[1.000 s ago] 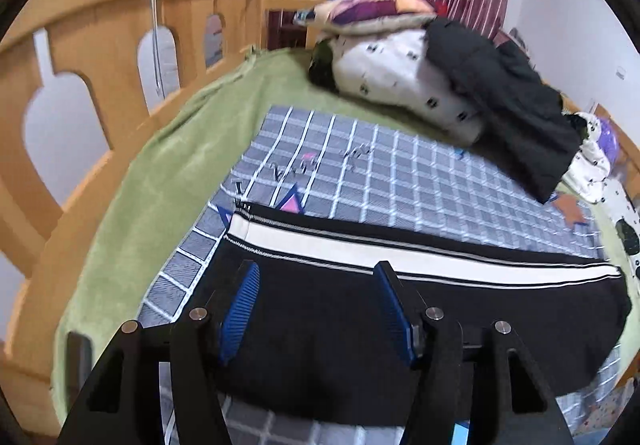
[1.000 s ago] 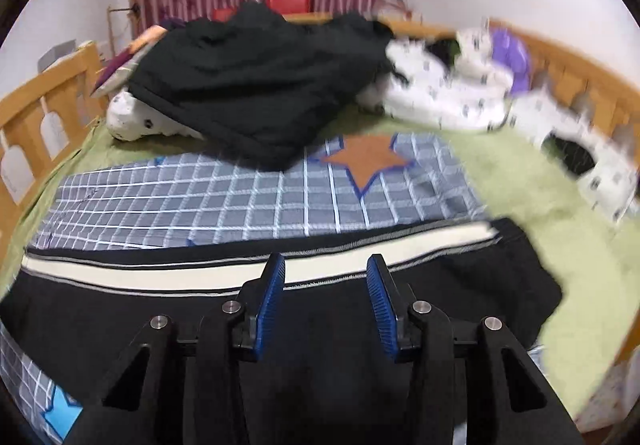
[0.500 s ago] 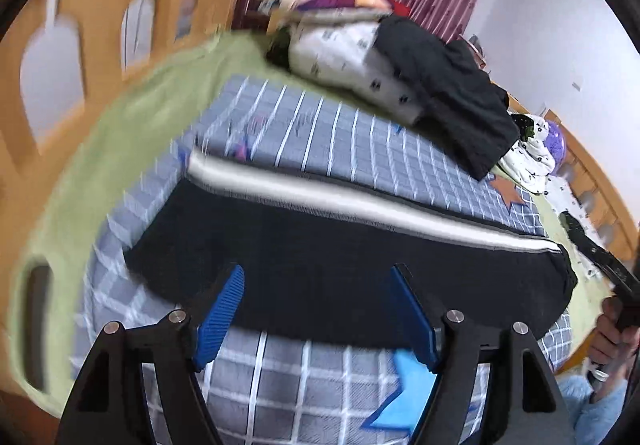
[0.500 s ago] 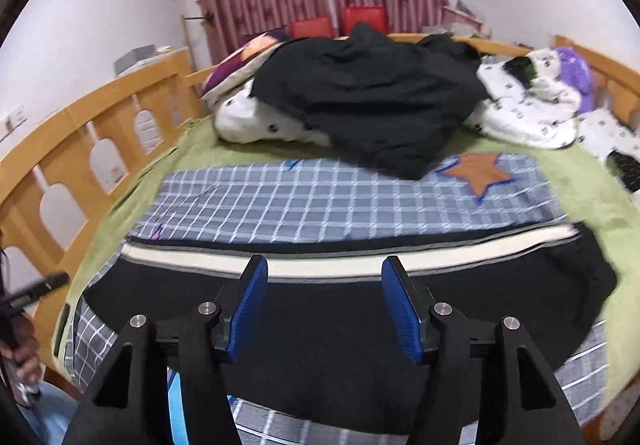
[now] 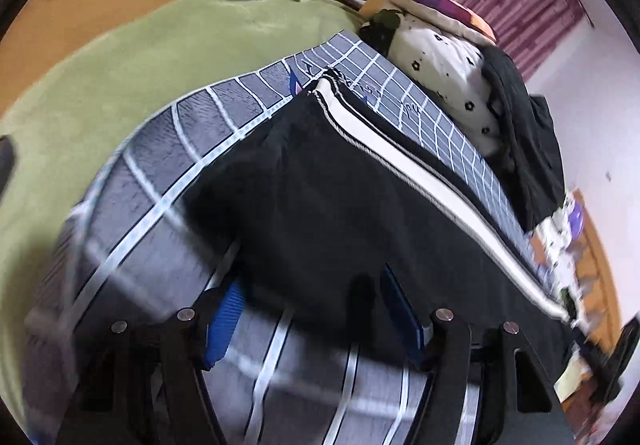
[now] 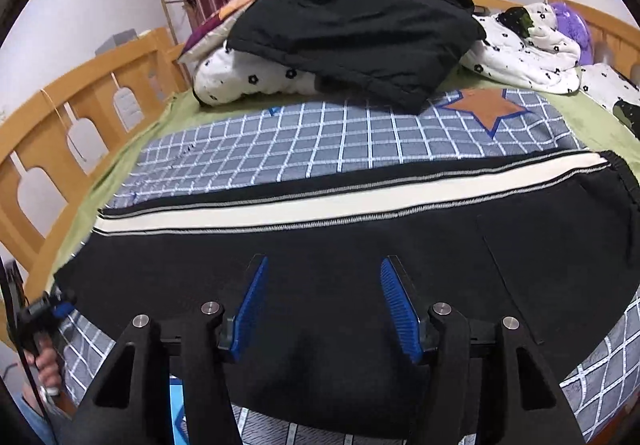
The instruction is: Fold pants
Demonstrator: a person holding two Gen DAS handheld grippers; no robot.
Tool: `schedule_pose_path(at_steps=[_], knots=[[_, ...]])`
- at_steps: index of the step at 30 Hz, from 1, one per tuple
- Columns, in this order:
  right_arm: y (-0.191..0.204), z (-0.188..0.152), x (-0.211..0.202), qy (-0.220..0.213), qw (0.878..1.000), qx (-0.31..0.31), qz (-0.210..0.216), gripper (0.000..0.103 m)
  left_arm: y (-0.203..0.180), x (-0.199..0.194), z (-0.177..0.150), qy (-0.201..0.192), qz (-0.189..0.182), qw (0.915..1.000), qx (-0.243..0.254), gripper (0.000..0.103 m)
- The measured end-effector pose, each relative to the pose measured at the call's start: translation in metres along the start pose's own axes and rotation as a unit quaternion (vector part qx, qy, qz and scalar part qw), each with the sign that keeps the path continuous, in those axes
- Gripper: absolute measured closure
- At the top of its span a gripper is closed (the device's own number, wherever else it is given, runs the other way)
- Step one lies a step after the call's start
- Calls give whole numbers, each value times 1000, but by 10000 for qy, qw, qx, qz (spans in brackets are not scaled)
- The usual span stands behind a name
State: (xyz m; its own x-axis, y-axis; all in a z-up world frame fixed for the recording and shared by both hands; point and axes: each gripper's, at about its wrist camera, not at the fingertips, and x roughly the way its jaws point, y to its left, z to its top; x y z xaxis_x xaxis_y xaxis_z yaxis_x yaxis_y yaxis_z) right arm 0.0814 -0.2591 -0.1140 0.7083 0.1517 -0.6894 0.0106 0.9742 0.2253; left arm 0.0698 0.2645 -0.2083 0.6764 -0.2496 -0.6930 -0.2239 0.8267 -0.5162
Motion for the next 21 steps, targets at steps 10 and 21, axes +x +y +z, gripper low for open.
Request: schedule_pose_path(at_steps=[10, 21], knots=[[-22, -11, 4, -23, 9990, 35, -452, 53, -6, 15, 24, -566, 888, 9918, -724, 78], [-54, -2, -21, -164, 9978, 304, -569, 53, -163, -16, 5, -1500, 2621, 9283, 2171, 92]])
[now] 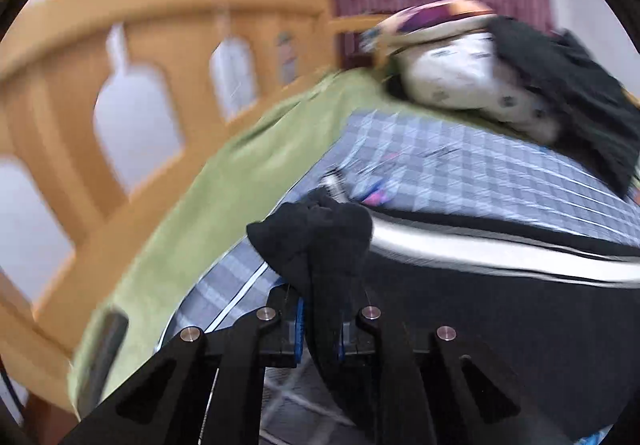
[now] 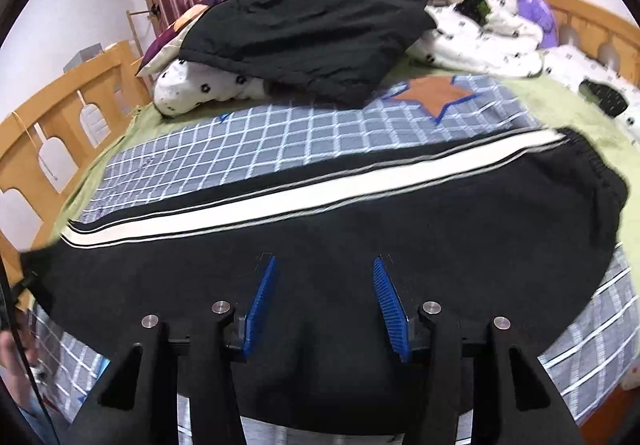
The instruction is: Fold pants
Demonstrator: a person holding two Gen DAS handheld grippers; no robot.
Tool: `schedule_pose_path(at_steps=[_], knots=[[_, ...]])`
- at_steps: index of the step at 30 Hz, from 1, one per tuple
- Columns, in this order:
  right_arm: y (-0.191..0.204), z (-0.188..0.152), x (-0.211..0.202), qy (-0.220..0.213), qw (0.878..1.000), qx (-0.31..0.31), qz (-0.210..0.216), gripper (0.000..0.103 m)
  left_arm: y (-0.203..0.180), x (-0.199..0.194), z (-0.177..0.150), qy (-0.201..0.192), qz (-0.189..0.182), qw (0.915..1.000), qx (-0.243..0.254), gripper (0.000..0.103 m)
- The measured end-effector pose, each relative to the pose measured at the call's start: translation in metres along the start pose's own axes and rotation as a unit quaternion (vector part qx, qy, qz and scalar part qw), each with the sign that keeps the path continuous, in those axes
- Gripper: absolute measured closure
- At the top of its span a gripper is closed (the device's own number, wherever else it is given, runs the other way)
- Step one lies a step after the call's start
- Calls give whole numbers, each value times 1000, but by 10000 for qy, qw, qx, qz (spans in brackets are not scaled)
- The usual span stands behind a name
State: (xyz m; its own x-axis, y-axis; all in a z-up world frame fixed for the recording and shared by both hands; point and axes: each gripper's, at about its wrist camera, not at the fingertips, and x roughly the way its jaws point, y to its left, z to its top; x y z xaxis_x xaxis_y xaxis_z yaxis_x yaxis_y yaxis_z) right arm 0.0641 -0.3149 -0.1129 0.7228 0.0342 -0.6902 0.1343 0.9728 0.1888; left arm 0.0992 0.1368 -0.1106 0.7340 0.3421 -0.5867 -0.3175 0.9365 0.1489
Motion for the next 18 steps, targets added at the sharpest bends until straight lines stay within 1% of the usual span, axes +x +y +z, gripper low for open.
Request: schedule_pose_path(at_steps=[2, 4, 5, 6, 8, 10, 11, 12, 14, 16, 18], knots=[[-9, 2, -8, -173, 9997, -66, -134, 53, -34, -31, 13, -393, -228, 9981, 428, 92], [-22, 3, -17, -391, 9985, -112, -357, 53, -69, -59, 19, -705, -502, 9932, 780, 92], [-27, 3, -20, -448, 9981, -111, -419, 53, -96, -73, 23, -823, -750, 9887, 1001, 92], [-39, 3, -24, -532, 9971, -101, -538, 53, -117, -83, 23, -862, -993, 9845, 1164, 92], [-57, 2, -29, -623, 9956, -23, -705, 53, -157, -99, 20, -859, -1380, 9760, 1452, 92], [-82, 2, -33, -681, 9941, 174, -828, 53, -204, -112, 10, -935, -1739, 9644, 1761, 92], [-98, 0, -37, -712, 9929, 346, -890, 53, -230, -120, 0, -975, -1924, 9565, 1965, 92], [-111, -2, -39, -748, 9917, 497, -919, 53, -252, -125, -10, -947, -2117, 9494, 2118, 93], [-133, -6, -43, -792, 9895, 747, -954, 53, -287, -130, -31, -727, -2526, 9368, 2308, 93], [-156, -12, -49, -811, 9867, 1055, -938, 53, -326, -135, -61, -279, -2998, 9228, 2404, 93], [-171, -16, -52, -808, 9848, 1211, -943, 53, -361, -137, -95, 78, -3209, 9105, 2605, 93]])
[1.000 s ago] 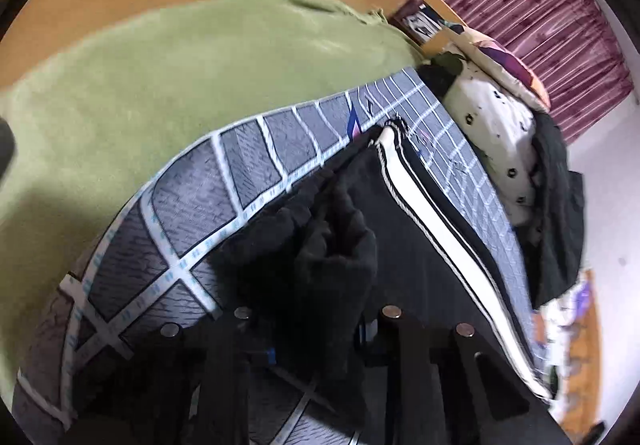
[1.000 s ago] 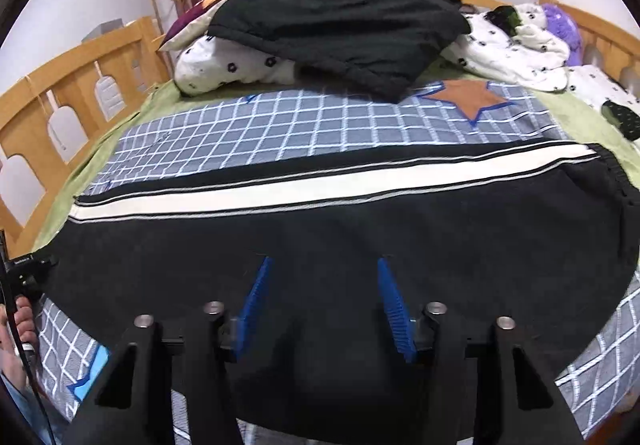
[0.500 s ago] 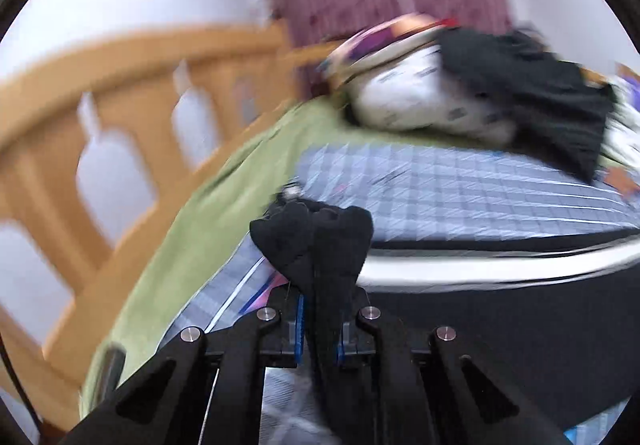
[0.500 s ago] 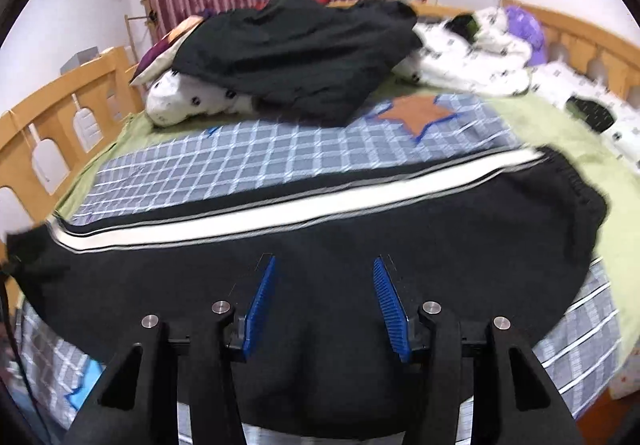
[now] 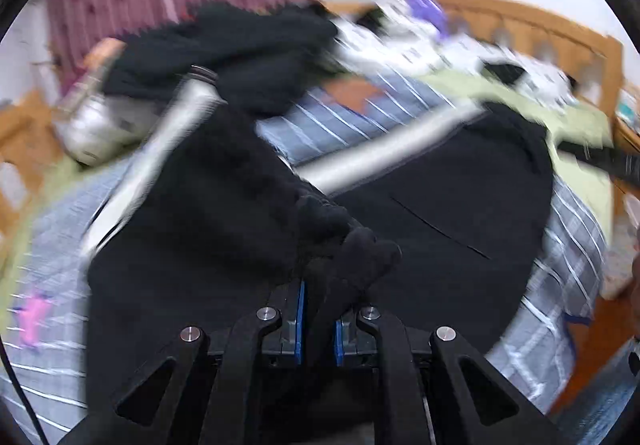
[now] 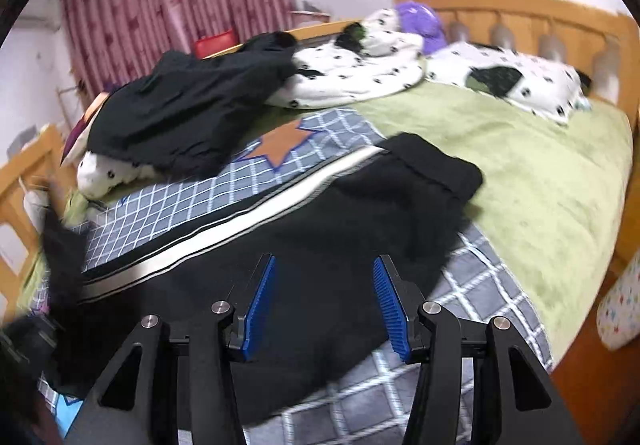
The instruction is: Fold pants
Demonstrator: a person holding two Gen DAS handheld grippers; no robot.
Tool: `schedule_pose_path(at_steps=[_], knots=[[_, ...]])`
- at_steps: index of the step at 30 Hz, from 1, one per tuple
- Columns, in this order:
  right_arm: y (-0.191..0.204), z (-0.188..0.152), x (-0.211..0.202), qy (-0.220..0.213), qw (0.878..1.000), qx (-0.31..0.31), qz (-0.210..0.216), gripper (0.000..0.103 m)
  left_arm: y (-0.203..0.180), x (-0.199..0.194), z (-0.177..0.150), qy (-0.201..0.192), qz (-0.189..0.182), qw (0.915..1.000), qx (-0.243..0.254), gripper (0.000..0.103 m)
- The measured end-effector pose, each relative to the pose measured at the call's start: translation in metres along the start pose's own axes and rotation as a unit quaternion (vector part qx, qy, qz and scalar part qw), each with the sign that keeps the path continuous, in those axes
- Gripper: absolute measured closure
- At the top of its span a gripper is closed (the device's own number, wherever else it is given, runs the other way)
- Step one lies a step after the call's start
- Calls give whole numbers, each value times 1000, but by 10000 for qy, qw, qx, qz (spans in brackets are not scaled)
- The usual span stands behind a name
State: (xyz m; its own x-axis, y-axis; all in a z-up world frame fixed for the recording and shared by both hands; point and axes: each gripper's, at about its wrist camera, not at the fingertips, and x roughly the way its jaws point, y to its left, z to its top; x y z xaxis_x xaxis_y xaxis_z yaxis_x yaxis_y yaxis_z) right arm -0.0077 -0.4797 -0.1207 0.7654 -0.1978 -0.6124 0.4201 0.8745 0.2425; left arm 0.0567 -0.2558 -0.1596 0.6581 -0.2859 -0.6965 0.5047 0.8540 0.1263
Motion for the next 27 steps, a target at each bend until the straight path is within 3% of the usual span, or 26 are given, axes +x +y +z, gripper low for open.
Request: schedule_pose_path(at_steps=[4, 5, 7, 10, 13, 16, 19, 22, 25, 27], knots=[[-12, -2, -3, -44, 10000, -6, -55, 53, -37, 16, -21, 166, 282, 9992, 241, 89], [-13, -2, -2, -30, 10000, -20, -41, 53, -33, 12, -23, 139, 133, 9996, 218, 83], [-11, -2, -1, 0, 10000, -51, 45, 53, -20, -2, -26, 203, -349, 9991, 119, 56], [3, -4, 4, 88, 9995, -210, 230, 52, 11, -34, -33, 23, -433, 9991, -41, 37], [21, -7, 9, 236, 9979, -379, 476, 52, 51, -65, -46, -150, -42, 9999, -59, 33], [50, -17, 18, 548, 9920, -551, 992, 52, 97, -74, -54, -35, 555, 9984, -103, 32], [83, -30, 28, 864, 9828, -732, 1460, 52, 144, -80, -72, 147, 1001, 9937, -487, 32], [121, -43, 47, 1250, 9711, -978, 1785, 53, 188, -80, -89, 344, 917, 9884, -1165, 32], [140, -59, 62, 1458, 9700, -1216, 1519, 53, 211, -78, -109, 401, 687, 9823, -1695, 32], [147, -74, 79, 1904, 9645, -1271, 1320, 55, 215, -73, -122, 520, 530, 9793, -1885, 32]])
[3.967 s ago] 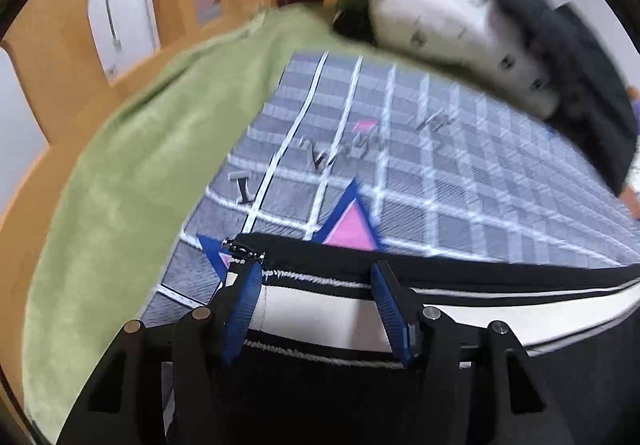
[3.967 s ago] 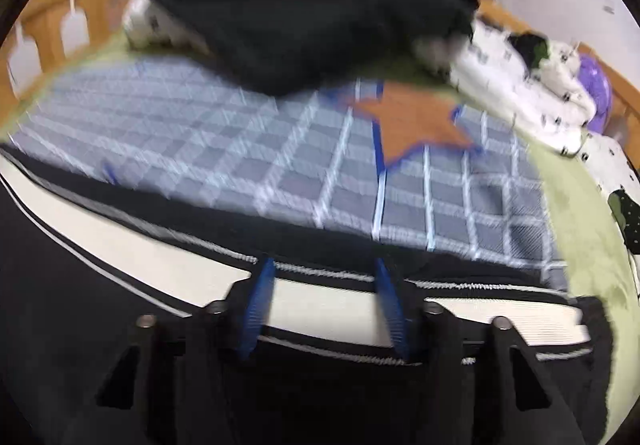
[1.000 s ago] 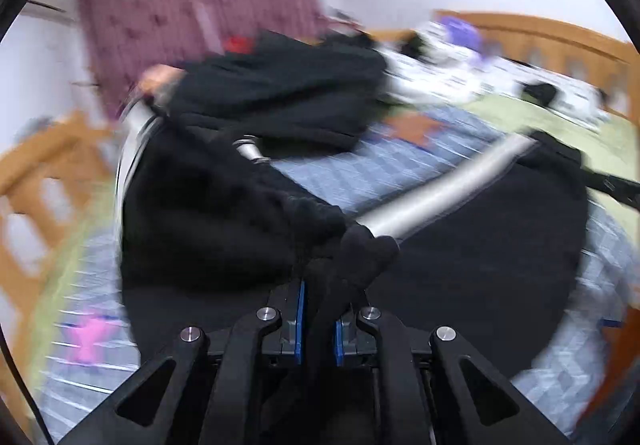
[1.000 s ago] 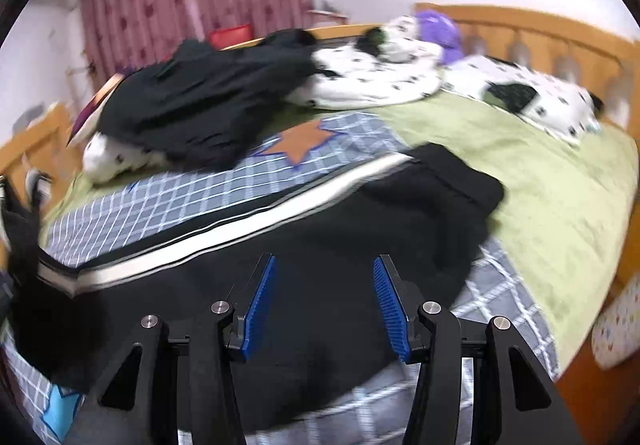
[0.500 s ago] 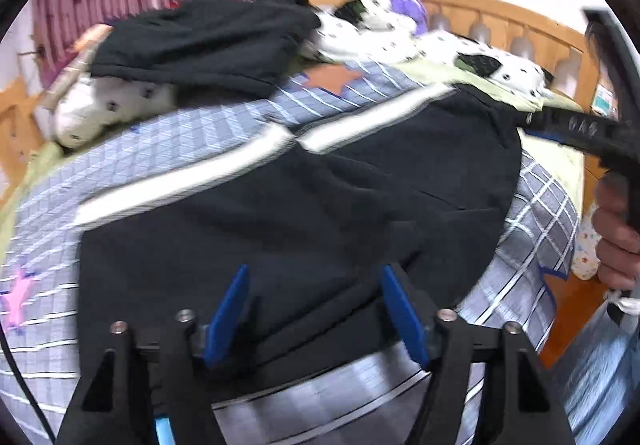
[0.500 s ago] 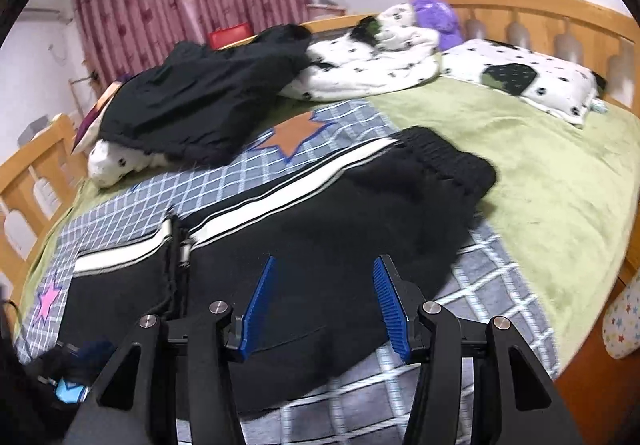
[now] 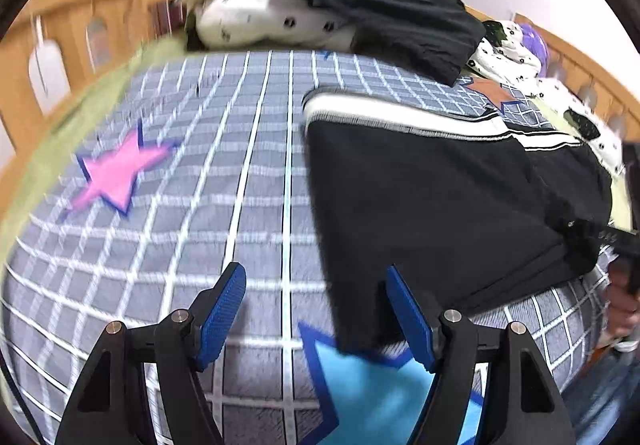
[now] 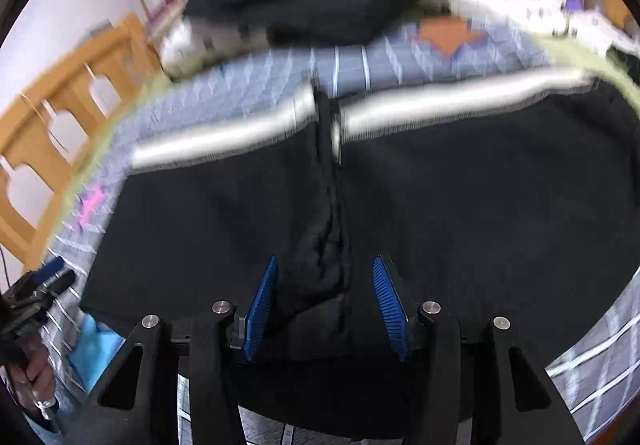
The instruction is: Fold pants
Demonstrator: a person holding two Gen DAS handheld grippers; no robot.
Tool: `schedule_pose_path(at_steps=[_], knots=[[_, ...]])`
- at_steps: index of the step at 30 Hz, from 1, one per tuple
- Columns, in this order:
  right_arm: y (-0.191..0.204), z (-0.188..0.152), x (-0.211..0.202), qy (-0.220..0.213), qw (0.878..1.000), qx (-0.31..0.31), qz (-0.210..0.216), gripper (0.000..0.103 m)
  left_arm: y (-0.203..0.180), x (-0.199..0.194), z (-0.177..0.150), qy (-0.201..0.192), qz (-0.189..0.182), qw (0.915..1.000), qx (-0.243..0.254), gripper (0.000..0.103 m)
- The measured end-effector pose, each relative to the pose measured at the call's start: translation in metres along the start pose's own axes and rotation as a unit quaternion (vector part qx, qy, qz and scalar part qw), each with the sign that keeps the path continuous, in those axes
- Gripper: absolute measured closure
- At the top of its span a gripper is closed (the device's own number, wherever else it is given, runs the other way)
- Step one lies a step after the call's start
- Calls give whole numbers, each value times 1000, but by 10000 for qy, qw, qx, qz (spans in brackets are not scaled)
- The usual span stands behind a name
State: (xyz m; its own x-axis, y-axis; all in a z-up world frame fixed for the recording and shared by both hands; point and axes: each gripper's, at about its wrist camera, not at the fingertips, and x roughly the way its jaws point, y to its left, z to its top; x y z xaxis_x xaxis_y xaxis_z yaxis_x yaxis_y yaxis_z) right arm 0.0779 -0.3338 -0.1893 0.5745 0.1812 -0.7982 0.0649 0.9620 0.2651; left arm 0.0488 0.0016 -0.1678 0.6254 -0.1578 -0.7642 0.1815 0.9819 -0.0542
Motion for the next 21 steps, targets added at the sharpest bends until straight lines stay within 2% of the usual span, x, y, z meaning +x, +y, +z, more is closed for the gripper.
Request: schedule_pose_path(at_steps=[1, 3, 4, 5, 7, 8, 9, 11, 12, 13, 14, 16, 17, 18, 19, 20, 21], knots=[[2, -4, 5, -11, 10000, 1, -96, 55, 0, 2, -3, 38, 34, 10000, 44, 32], [7, -8, 3, -107, 9999, -95, -57, 78, -2, 6, -6, 35, 99, 9997, 231, 32], [9, -9, -1, -87, 9998, -155, 13, 80, 0, 4, -4, -35, 120, 9996, 263, 32], [9, -11, -10, -251, 9995, -164, 69, 82, 0, 1, -3, -116, 128, 9995, 254, 32], [6, -14, -36, -574, 9971, -76, 499, 83, 2, -5, 2, -263, 20, 9995, 165, 32], [4, -17, -47, -663, 9953, -30, 698, 83, 4, -7, 4, -302, -52, 9995, 110, 32], [3, -19, -52, -685, 9951, -26, 718, 83, 6, -8, 6, -321, -152, 9994, 51, 32], [1, -26, -44, -433, 9983, -83, 372, 77, 4, 1, 8, -188, -256, 9995, 32, 32], [1, -30, -29, -168, 9997, -122, 93, 75, 3, 7, 8, -84, -245, 9996, 60, 32], [2, -35, -16, 24, 9998, -181, 37, 74, 1, 14, 7, 51, -205, 9997, 104, 32], [3, -37, -16, -48, 9995, -303, 2, 74, -1, 18, 7, 138, -154, 9997, 126, 32], [12, -35, -31, -193, 9976, -641, -161, 69, -2, 14, 6, -29, -206, 9998, 33, 32], [13, -34, -38, -336, 9967, -698, -225, 67, -2, 10, 7, -150, -281, 9995, 0, 32], [14, -36, -52, -669, 9949, -696, -298, 65, -3, 9, 8, -194, -302, 9994, -10, 32], [15, -36, -59, -878, 9936, -654, -293, 61, -4, 12, 8, -164, -281, 9995, -1, 32], [15, -36, -60, -898, 9936, -629, -253, 60, -6, 19, 7, -24, -213, 9998, 23, 32], [16, -36, -53, -727, 9950, -631, -276, 60, -9, 32, 3, 247, -132, 9996, 38, 31]])
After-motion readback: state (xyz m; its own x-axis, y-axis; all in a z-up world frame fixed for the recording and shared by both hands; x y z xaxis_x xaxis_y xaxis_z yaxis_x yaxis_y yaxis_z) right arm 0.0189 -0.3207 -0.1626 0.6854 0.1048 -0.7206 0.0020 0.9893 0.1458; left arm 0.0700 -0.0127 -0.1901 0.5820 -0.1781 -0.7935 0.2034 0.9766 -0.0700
